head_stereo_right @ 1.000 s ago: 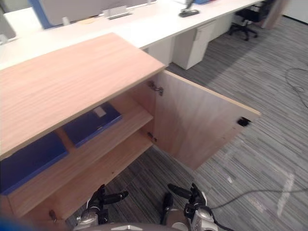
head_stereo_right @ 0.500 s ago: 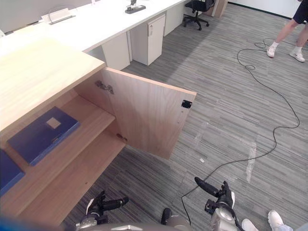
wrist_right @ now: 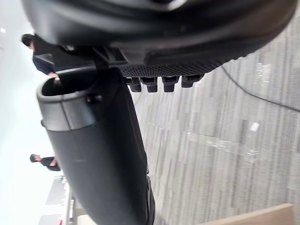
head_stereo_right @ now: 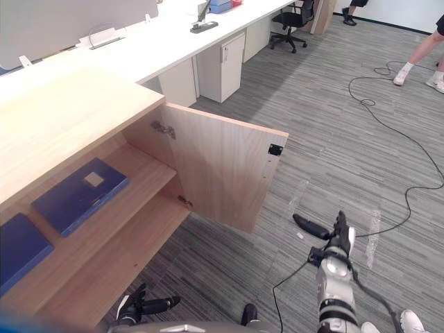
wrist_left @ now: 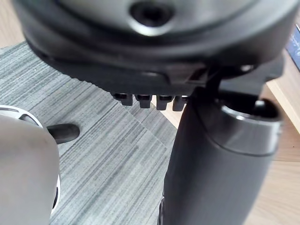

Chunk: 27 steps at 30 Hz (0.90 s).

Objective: Walk over to the cabinet, pick up the folder, carry it to the office cabinet, place the folder inside the office cabinet, then close the office cabinet door

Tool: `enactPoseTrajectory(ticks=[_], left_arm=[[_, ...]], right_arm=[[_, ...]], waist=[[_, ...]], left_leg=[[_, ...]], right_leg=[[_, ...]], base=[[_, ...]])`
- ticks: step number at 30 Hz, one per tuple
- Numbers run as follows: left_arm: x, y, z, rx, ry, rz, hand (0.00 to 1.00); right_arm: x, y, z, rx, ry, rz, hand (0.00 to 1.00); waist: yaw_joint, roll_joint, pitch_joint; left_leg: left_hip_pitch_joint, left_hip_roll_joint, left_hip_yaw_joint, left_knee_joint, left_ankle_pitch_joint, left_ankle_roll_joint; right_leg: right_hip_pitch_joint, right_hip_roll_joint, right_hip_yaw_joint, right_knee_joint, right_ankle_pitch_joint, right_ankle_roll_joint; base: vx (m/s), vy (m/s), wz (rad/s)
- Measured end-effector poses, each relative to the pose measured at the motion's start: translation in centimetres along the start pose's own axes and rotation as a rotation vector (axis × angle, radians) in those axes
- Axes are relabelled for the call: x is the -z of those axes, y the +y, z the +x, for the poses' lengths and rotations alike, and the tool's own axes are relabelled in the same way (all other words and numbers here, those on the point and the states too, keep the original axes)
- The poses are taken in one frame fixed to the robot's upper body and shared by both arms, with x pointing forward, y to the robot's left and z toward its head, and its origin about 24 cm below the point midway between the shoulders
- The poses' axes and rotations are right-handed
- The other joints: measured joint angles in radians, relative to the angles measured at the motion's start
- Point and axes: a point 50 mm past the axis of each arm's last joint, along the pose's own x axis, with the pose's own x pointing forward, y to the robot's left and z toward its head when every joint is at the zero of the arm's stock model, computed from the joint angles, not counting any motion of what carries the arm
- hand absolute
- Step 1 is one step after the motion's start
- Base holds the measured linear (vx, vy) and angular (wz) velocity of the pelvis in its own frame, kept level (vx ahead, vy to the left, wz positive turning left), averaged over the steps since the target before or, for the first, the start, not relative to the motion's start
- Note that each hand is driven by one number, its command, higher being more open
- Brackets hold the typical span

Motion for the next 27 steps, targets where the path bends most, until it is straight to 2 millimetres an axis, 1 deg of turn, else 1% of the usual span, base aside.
enactPoseTrajectory(ticks=[2,4,5,6,7,8,9,11,14,16,19,27], left_arm=[[0.0,0.0,0.0,0.005,-0.001,0.008,1.0],[-0.1,0.0,0.0,0.008,-0.003,0.019,1.0],[-0.2,-0.1,0.0,0.015,-0.007,0.033,1.0],[-0.2,-0.1,0.0,0.018,-0.01,0.035,1.0],[-0.3,-0.1,0.1,0.018,-0.011,0.032,1.0],[-0.3,-0.2,0.1,0.019,-0.012,0.028,1.0],[-0.4,-0.2,0.1,0.02,-0.014,0.029,1.0],[-0.6,-0.4,0.1,0.027,-0.028,0.035,1.0],[-0.8,-0.5,0.1,0.034,-0.038,0.039,1.0],[-1.0,-0.7,0.0,0.04,-0.047,0.032,1.0],[-1.2,-0.7,0.0,0.038,-0.054,0.021,1.0],[-1.5,-0.6,0.0,0.035,-0.074,0.009,1.0]], right_arm=[[-2.2,0.7,1.1,-0.008,-0.051,-0.006,1.0],[-3.4,1.4,1.9,-0.024,-0.064,-0.019,1.0],[-4.3,1.9,2.6,-0.028,-0.062,-0.015,1.0],[-4.6,2.1,2.8,-0.032,-0.06,-0.021,1.0],[-5.1,2.6,3.1,-0.046,-0.059,-0.033,1.0],[-5.8,3.6,3.5,-0.075,-0.059,-0.057,1.0],[-6.1,3.9,3.6,-0.087,-0.061,-0.069,1.0],[-7.4,5.4,3.9,-0.132,-0.073,-0.082,1.0],[-8.8,6.8,4.0,-0.178,-0.096,-0.096,1.0],[-10.1,8.0,4.0,-0.217,-0.117,-0.108,1.0],[-11.0,8.8,4.1,-0.236,-0.121,-0.101,1.0],[-12.5,9.3,4.3,-0.242,-0.133,-0.073,1.0]], waist=[[0.001,-0.001,-0.001],[0.002,-0.001,-0.002],[0.004,-0.001,-0.002],[0.006,-0.001,-0.002],[0.009,0.0,-0.002],[0.015,0.0,-0.003],[0.019,0.0,-0.003],[0.031,0.001,-0.003],[0.041,0.001,-0.002],[0.054,0.004,0.002],[0.062,0.004,0.008],[0.055,0.009,0.041]], left_leg=[[0.001,-0.002,-0.009,0.0,0.002,0.002],[0.0,-0.002,-0.016,0.0,0.003,0.003],[-0.005,-0.003,-0.029,-0.001,0.004,0.005],[-0.005,-0.003,-0.033,-0.001,0.005,0.005],[-0.005,-0.003,-0.035,-0.001,0.006,0.005],[-0.007,-0.003,-0.039,-0.001,0.007,0.006],[-0.008,-0.003,-0.04,-0.001,0.007,0.006],[-0.018,-0.005,-0.051,0.0,0.007,0.007],[-0.024,-0.01,-0.064,0.0,0.009,0.01],[-0.025,-0.016,-0.075,0.001,0.011,0.012],[-0.027,-0.018,-0.094,0.0,0.012,0.013],[-0.036,-0.021,-0.113,0.002,0.016,0.018]], right_leg=[[0.012,0.0,-0.007,-0.015,0.008,-0.001],[0.013,-0.001,-0.011,-0.015,0.008,-0.001],[0.014,-0.002,-0.021,-0.016,0.008,-0.001],[0.014,-0.002,-0.024,-0.017,0.008,-0.001],[0.014,-0.002,-0.026,-0.017,0.009,-0.003],[0.014,-0.002,-0.028,-0.018,0.01,-0.004],[0.014,-0.002,-0.029,-0.018,0.01,-0.004],[0.014,-0.005,-0.034,-0.018,0.011,-0.006],[0.014,-0.011,-0.046,-0.018,0.012,-0.006],[0.02,-0.017,-0.052,-0.018,0.013,-0.008],[0.031,-0.022,-0.059,-0.018,0.013,-0.008],[0.031,-0.026,-0.073,-0.017,0.012,-0.009]], base=[[-0.05,-0.002,0.09],[-0.04,-0.003,0.1],[-0.03,-0.005,0.15],[-0.02,-0.003,0.15],[-0.01,0.003,0.08],[-0.01,0.006,0.05],[-0.02,0.009,0.04],[-0.03,0.01,0.09],[-0.02,0.016,0.15],[-0.02,0.029,0.14],[-0.04,0.029,0.18],[-0.04,0.015,0.05]])
